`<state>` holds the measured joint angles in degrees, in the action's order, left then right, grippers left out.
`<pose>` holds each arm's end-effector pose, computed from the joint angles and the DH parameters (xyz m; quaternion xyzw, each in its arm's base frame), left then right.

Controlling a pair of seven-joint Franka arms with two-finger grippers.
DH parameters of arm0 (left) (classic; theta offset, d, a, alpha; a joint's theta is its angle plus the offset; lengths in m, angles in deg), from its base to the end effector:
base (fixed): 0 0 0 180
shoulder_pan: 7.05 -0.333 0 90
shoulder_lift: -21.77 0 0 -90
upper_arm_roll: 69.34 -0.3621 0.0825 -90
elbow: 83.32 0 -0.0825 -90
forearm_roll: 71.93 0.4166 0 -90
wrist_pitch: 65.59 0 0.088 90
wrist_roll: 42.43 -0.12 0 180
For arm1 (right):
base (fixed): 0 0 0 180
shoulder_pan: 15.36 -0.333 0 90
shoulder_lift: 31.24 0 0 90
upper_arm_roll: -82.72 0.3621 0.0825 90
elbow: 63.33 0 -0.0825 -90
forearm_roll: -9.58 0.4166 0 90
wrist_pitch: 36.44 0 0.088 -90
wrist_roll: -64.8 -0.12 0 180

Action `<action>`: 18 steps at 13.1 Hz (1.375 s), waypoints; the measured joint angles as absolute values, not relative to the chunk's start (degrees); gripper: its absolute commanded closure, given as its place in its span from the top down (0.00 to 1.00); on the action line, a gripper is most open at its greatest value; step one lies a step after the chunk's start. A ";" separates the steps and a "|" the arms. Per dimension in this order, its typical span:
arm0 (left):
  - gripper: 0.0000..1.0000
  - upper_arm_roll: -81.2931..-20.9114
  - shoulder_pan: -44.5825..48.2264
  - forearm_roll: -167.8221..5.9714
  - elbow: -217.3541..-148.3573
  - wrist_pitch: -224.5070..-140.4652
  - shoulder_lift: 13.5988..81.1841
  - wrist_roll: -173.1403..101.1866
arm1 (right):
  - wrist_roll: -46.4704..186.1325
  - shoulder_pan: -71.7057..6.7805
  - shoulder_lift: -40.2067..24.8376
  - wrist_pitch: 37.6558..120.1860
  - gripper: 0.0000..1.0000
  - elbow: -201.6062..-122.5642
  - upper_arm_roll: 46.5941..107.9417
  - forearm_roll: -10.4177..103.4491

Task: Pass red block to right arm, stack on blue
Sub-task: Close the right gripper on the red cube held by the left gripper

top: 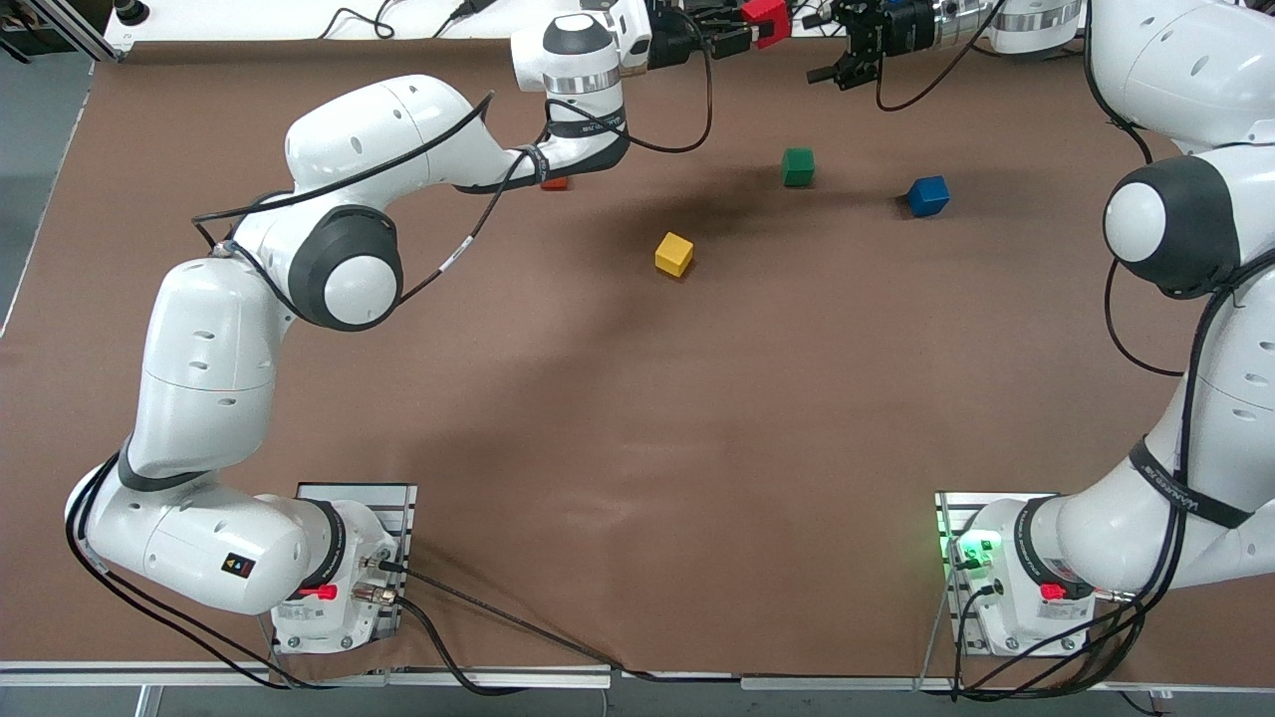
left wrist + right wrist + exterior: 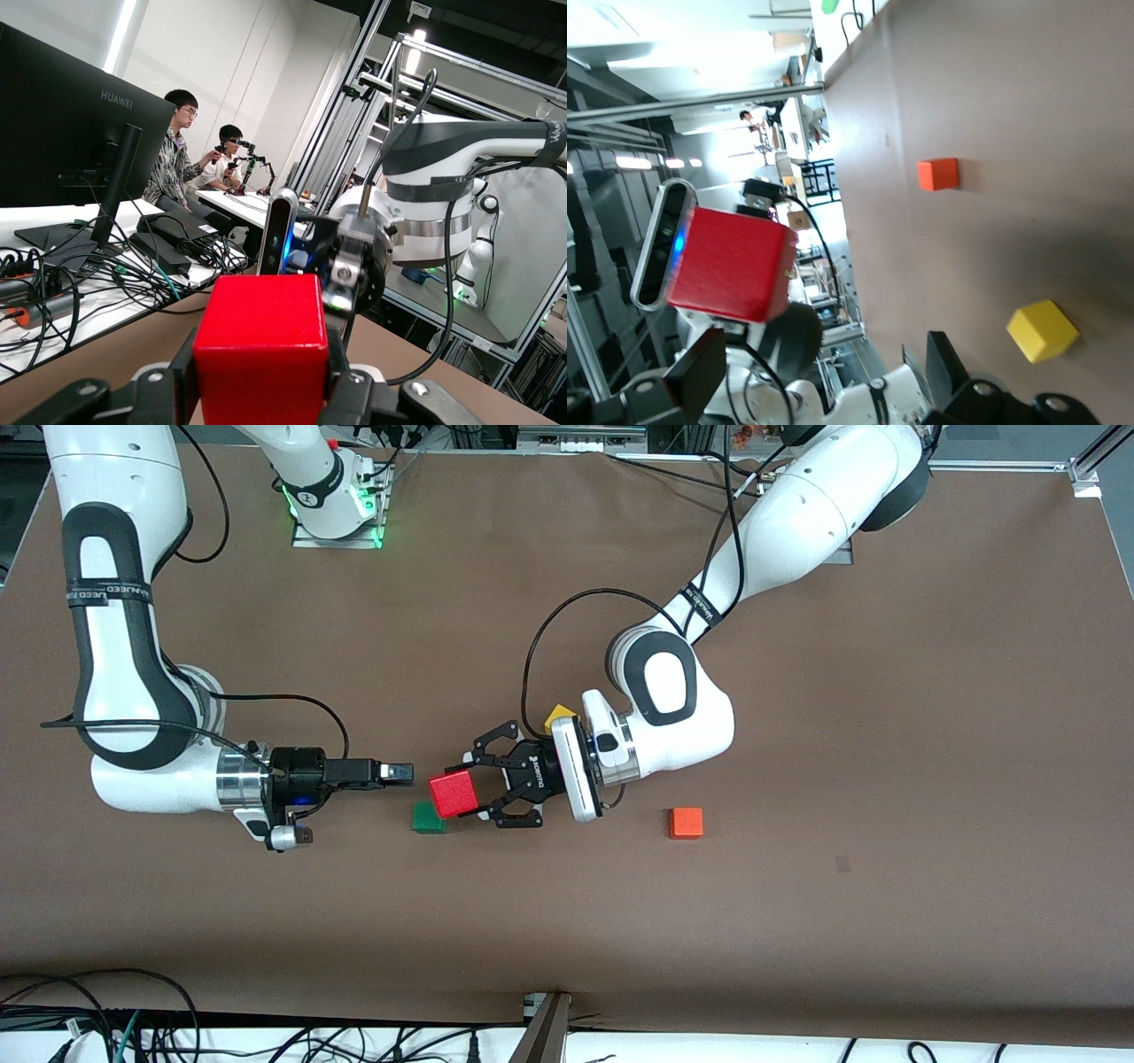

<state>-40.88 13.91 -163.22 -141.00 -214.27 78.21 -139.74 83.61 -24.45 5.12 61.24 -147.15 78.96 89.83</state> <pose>0.7242 -0.5286 0.3555 0.6606 -0.3059 0.4481 0.5189 0.7472 0.1869 0.3666 -0.7894 0.0426 0.0777 0.6074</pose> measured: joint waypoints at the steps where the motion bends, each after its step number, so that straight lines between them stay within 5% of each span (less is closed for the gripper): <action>1: 0.00 -40.89 13.95 -163.22 -140.96 -214.27 78.21 -139.68 | 80.68 -24.46 5.07 61.26 1.00 -145.84 78.96 90.03; 6: 0.00 -41.41 14.26 -163.22 -140.87 -214.42 78.20 -139.66 | 70.23 -26.17 5.07 64.43 1.00 -143.06 78.95 90.06; 12: 0.00 -57.53 22.26 -163.22 -138.68 -214.34 78.21 -139.66 | 67.52 -30.60 5.36 71.97 1.00 -142.11 78.94 88.88; 18: 0.00 -58.48 23.20 -163.22 -138.10 -214.84 78.21 -139.63 | 72.96 -30.26 8.21 72.69 1.00 -138.39 78.23 84.47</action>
